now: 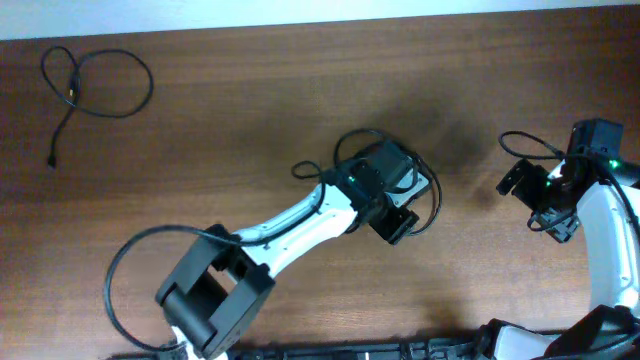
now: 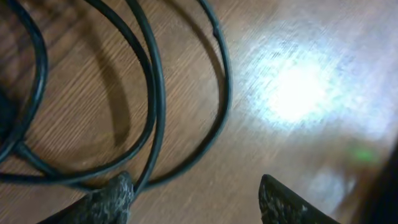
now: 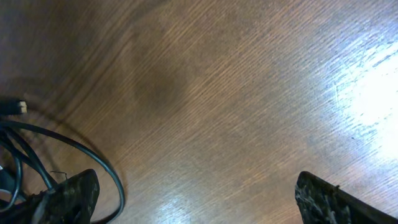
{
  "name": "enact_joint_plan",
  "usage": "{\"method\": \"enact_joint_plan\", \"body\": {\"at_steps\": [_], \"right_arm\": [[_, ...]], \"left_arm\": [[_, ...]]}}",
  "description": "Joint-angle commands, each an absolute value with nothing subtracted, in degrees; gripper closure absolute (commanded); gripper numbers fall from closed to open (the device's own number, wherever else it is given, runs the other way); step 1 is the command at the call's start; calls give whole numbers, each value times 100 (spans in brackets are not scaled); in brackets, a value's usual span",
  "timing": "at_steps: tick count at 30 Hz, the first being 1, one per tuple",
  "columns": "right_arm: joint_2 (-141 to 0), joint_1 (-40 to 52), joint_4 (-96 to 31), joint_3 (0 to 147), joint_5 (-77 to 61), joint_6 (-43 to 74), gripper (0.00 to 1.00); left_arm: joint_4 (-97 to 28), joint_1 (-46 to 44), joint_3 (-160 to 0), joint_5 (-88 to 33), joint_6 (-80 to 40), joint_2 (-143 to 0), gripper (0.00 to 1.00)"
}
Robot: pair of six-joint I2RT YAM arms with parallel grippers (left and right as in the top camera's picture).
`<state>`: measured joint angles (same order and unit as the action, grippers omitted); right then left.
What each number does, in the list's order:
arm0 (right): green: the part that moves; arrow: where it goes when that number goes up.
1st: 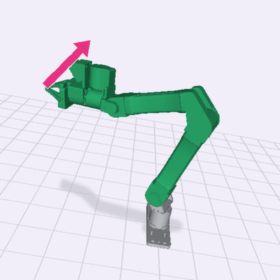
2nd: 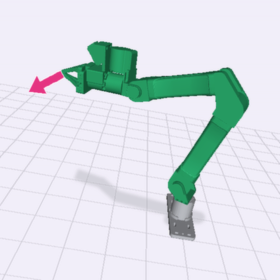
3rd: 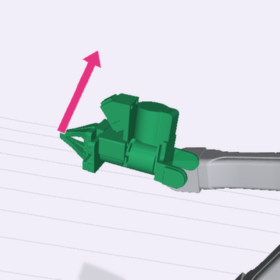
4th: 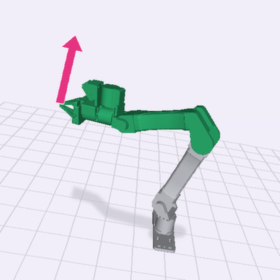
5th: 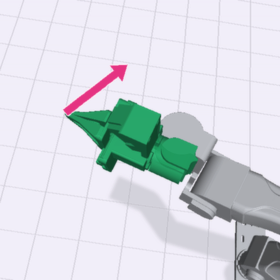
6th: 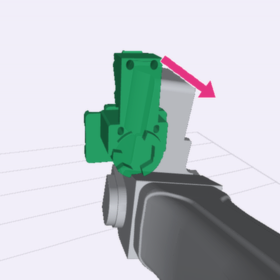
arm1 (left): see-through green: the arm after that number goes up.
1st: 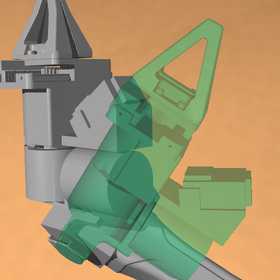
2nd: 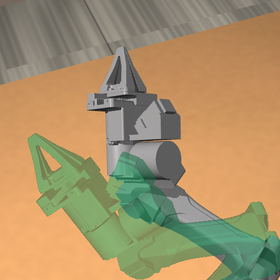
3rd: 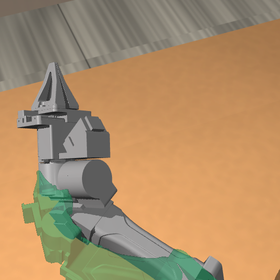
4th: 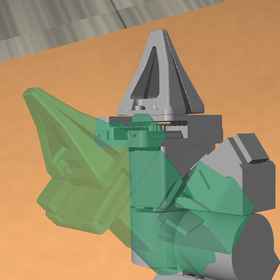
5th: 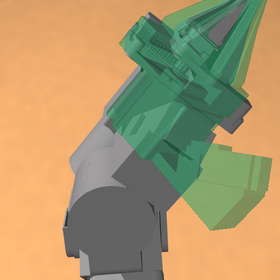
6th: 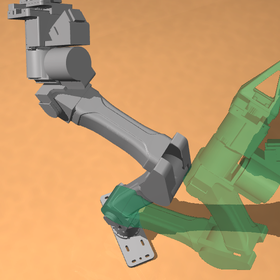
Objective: Untangle cables
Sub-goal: 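Reach the left gripper to the remaining cable and grasp it near right gripper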
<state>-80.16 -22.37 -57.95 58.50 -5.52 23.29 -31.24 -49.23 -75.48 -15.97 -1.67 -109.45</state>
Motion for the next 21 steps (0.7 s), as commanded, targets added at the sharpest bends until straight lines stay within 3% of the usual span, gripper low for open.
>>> {"method": "enact_joint_plan", "body": {"at_steps": [1, 3, 6, 11, 21], "right_arm": [[-7911, -2252, -5811, 5905, -585, 2248, 1], [-7911, -2252, -5813, 5905, -585, 2248, 1], [-7911, -2252, -5835, 5905, -585, 2248, 1], [-7911, -2252, -5833, 5905, -585, 2248, 1], [-7911, -2252, -5835, 5905, -585, 2248, 1]], "left_arm": [[-2797, -4915, -7546, -1518, -320, -11067, 34], [-2519, -4915, -7546, -1516, -320, -11118, 36], [-2073, -4915, -7546, -1518, -322, -11430, 46], [-1678, -4915, -7546, -1514, -342, -11511, 48], [-1267, -4925, -7546, -1166, -342, -11808, 68]]}}
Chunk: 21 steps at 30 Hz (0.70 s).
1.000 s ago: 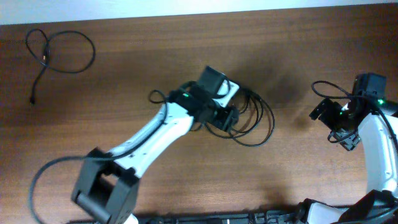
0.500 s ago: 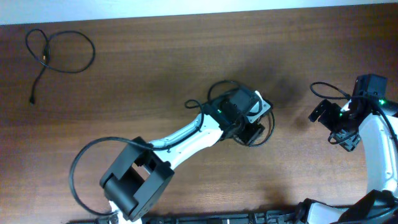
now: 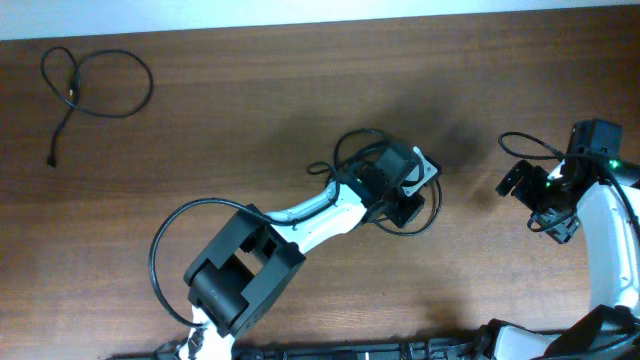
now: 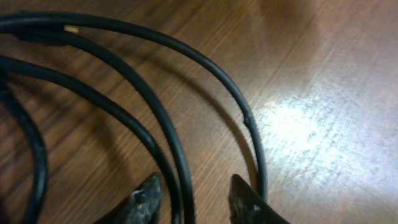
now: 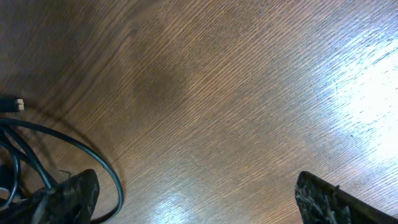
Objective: Untangle cables
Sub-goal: 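Reach the left gripper to the remaining cable and grasp it near right gripper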
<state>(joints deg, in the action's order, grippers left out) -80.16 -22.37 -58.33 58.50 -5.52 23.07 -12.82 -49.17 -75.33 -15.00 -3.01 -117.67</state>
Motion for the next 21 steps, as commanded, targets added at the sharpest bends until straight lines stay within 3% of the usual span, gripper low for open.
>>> {"method": "enact_joint_plan", "body": {"at_steps": [1, 6, 10, 16, 21], "right_arm": [[-7911, -2252, -5835, 5905, -585, 2248, 1], [-7911, -2252, -5837, 5905, -585, 2248, 1], [-7911, -2252, -5837, 5905, -585, 2248, 1], [-7911, -2252, -5916, 5905, -917, 2244, 1], [-7911, -2252, -5909, 5905, -2213, 1341, 1]], "left_arm": [[-1262, -4925, -7546, -1076, -342, -11808, 69], [-1247, -4925, -7548, -1061, -342, -11808, 75], [-1253, -4925, -7607, -1063, -344, -11789, 100], [-1553, -4923, -7891, -770, -342, -10807, 100], [-1774, -4781, -7891, -99, -340, -9539, 100]]}}
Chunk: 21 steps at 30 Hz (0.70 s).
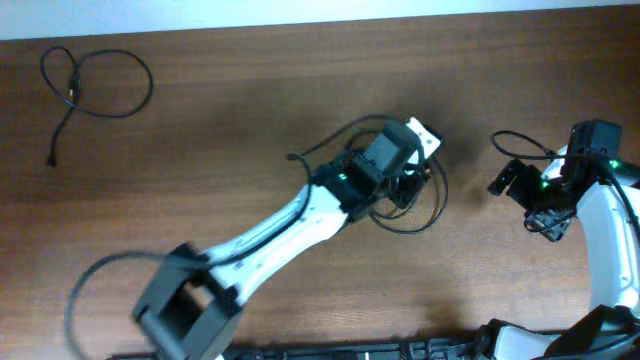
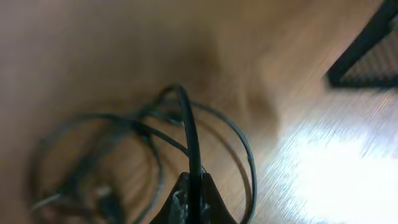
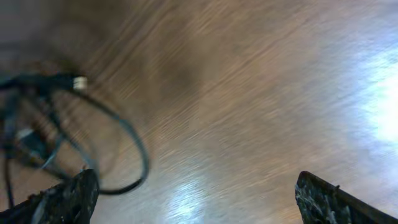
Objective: Untangle cables
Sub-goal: 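Reach the left gripper to the remaining cable and grasp it near right gripper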
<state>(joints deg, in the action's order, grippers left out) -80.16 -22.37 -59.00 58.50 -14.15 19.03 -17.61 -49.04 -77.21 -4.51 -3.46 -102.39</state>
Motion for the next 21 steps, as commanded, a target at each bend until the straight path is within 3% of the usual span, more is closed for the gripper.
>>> {"method": "enact_joint_plan", "body": {"at_steps": [1, 7, 13, 16, 19, 20, 21], "right_arm": [[-7911, -2248, -5892, 5905, -2552, 1085, 1], [-7911, -1409, -5280, 5905, -3277, 617, 1], [-8322, 314, -3680, 5905, -3280, 620, 1], [-8724, 1192, -2773, 5905, -3981, 622, 1], [-9168, 1909, -2091, 5905, -3280, 1162, 20], [-9336, 2058, -2062, 5905, -2746, 1514, 43], [-9445, 2123, -2117, 5905, -2464, 1601, 84]], "left_arm": [[-1769, -4689, -7891, -99, -340, -9258, 100], [-1769, -4003, -7891, -108, -344, -8274, 100], [-1822, -3839, -7891, -130, -342, -7485, 100], [-1863, -3839, -7891, -130, -346, -7411, 100], [-1848, -3839, -7891, -126, -344, -7367, 100], [-1846, -3839, -7891, -117, -342, -7319, 100], [-1863, -3828, -7891, 8, -342, -7244, 100]]}}
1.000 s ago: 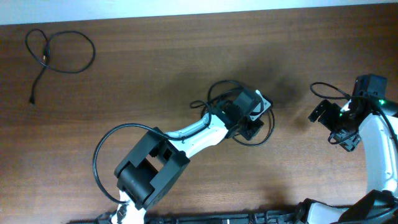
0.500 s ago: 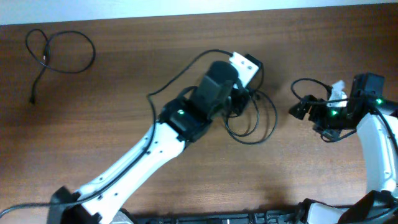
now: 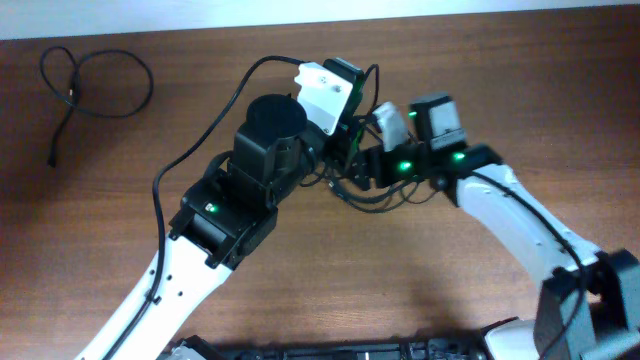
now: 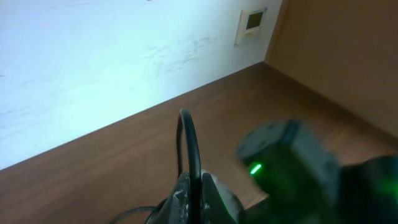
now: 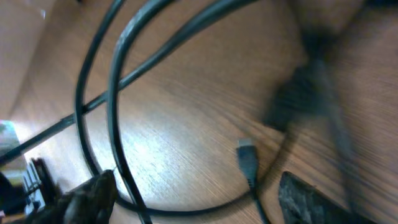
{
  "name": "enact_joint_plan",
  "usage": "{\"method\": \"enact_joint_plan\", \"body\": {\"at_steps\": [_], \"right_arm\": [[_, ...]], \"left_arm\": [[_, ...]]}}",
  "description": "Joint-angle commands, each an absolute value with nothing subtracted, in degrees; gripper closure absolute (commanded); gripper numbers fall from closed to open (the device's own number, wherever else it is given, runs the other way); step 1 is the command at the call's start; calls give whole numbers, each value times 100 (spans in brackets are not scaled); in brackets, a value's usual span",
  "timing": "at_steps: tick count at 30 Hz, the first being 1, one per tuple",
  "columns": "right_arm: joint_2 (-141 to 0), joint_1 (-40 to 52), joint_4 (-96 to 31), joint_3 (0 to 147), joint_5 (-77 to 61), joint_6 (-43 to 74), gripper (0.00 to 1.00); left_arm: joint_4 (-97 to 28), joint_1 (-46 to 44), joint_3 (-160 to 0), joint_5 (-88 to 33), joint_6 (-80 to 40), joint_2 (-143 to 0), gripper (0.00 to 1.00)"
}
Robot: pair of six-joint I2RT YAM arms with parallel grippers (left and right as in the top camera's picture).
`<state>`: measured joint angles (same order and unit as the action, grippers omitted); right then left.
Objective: Untangle cables
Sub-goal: 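Reach the left gripper to the remaining cable and grasp it near right gripper, then pull the left gripper far left, stretching the cable across the table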
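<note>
A tangle of black cables (image 3: 388, 197) lies at mid-table, partly hidden under both arms. My left gripper (image 4: 194, 186) is shut on a black cable (image 4: 190, 140) and holds it high above the table; in the overhead view this gripper (image 3: 348, 125) sits over the tangle's far side. Low at the tangle, my right gripper (image 5: 199, 196) is open, with cable loops (image 5: 115, 93) and a plug end (image 5: 247, 158) lying between its fingers (image 5: 87, 199). In the overhead view the right gripper (image 3: 363, 166) is just right of the left one.
A separate looped black cable (image 3: 95, 82) lies at the far left corner of the brown wooden table (image 3: 520, 80). The left wrist view faces a white wall (image 4: 93, 56) with a small wall panel (image 4: 254, 22). Both arms crowd the table's middle.
My left gripper, still shut on the cable, now stands much higher, its camera facing the wall. My right arm has moved from the table's right side to the tangle, its gripper still open.
My left gripper was open, low over the tangle, with the right arm parked at the right edge. It then stood narrower round a cable strand. Then it was shut on the cable and raised a little. Now it holds the cable high, and the open right gripper is at the tangle.
</note>
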<state>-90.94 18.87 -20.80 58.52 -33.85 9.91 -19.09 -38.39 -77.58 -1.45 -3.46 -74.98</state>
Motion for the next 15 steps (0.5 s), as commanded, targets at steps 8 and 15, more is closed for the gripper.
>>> {"method": "enact_joint_plan", "body": {"at_steps": [8, 15], "right_arm": [[-8361, 1031, -4014, 5907, -1861, 1181, 96], [-7634, -1234, -4917, 5907, -486, 1291, 96]], "left_arm": [[-2412, -2121, -7891, 2536, -504, -6617, 100], [-2648, -301, -7891, 2534, -941, -6558, 100]]}}
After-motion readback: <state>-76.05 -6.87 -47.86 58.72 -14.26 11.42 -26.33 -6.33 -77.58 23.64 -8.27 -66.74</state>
